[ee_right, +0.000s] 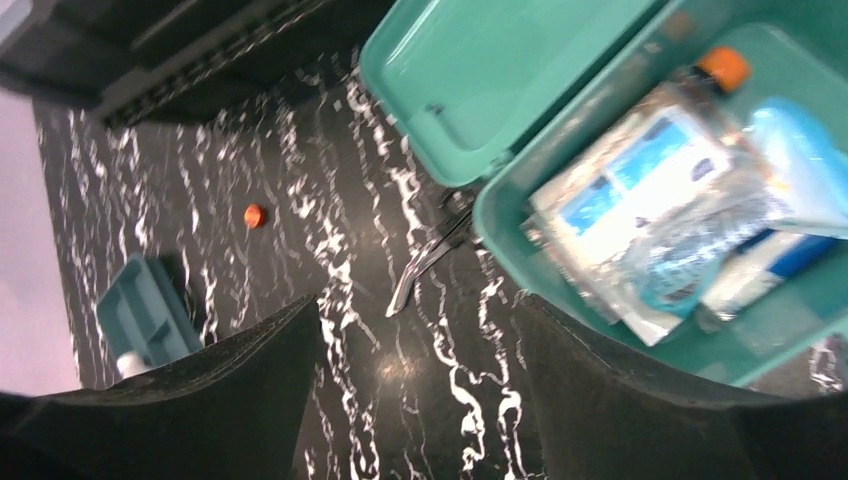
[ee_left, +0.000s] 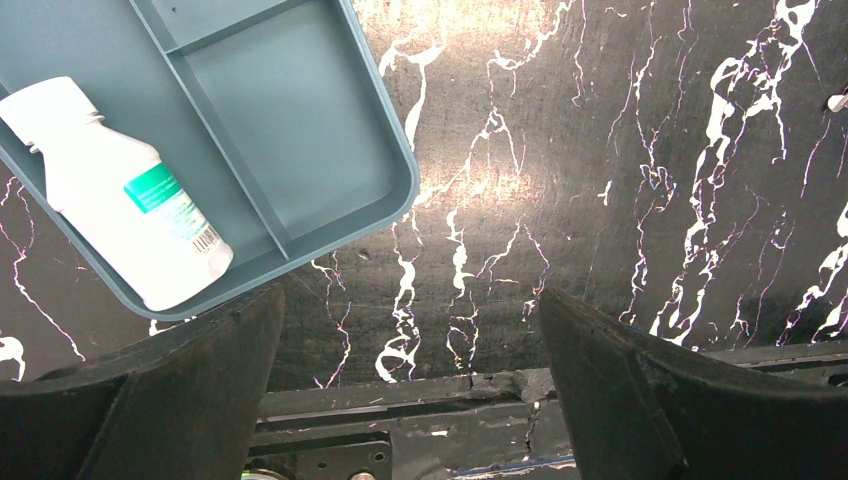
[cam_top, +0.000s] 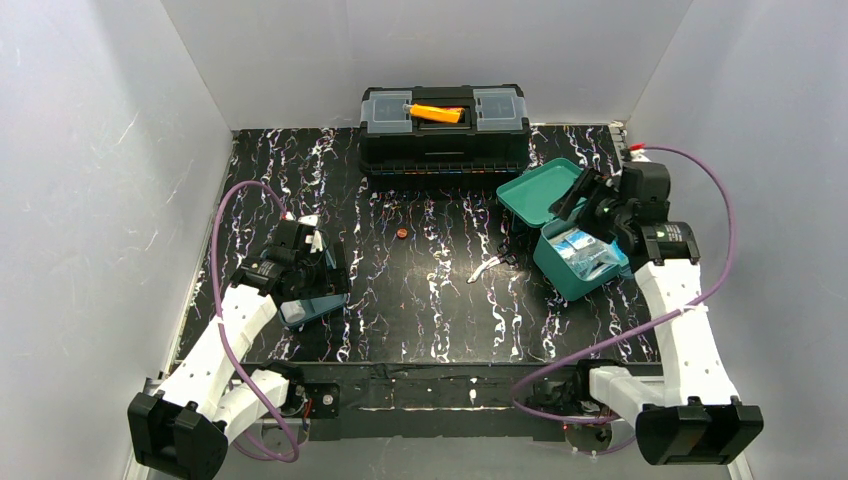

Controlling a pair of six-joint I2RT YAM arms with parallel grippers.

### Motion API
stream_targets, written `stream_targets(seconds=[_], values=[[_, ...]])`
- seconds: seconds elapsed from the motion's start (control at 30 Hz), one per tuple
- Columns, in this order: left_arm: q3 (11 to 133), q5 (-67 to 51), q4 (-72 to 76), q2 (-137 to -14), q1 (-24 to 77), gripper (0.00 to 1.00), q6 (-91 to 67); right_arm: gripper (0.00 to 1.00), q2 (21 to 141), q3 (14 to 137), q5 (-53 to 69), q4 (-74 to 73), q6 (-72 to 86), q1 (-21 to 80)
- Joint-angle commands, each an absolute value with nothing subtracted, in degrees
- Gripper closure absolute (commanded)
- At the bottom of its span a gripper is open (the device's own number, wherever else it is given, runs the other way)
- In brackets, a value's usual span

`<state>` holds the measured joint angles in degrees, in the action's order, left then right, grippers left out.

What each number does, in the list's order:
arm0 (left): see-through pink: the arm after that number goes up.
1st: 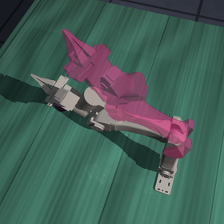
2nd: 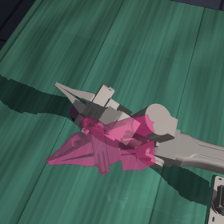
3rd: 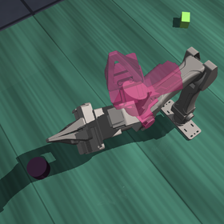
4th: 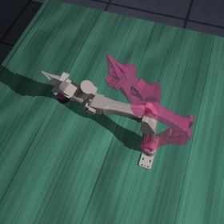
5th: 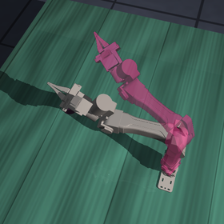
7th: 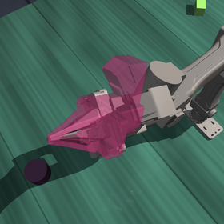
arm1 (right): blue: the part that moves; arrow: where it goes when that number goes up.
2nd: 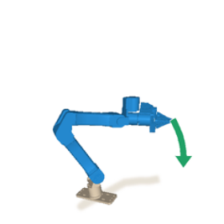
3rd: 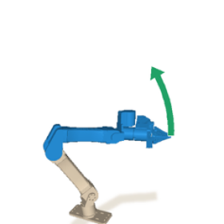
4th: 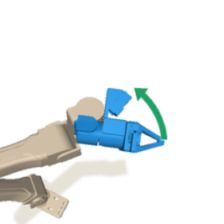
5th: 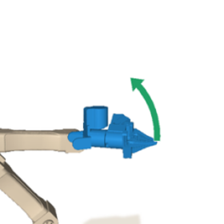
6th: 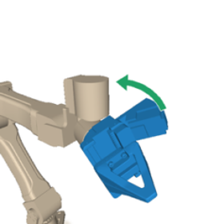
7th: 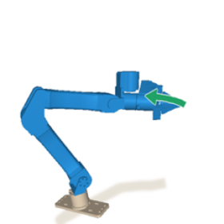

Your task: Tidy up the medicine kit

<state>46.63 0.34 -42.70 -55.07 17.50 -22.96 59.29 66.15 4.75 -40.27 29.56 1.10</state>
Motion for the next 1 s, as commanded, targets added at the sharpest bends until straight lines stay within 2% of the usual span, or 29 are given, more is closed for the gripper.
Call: stream_targets(seconds=[0.0,0.47,0.97], values=[[48.05,0.0,-43.6,-54.69,17.75,0.01,-22.41,0.2,58.07,68.1,4.05,-39.7,30.99,8.81],[48.08,0.0,-43.75,-54.61,17.71,0.0,-22.5,0.21,64.04,64.53,-10.86,-39.2,39.91,31.23],[48.01,0.0,-43.61,-53.91,17.73,0.0,-22.5,0.2,81.39,65.89,-20.14,-40.57,48.73,40.34]])
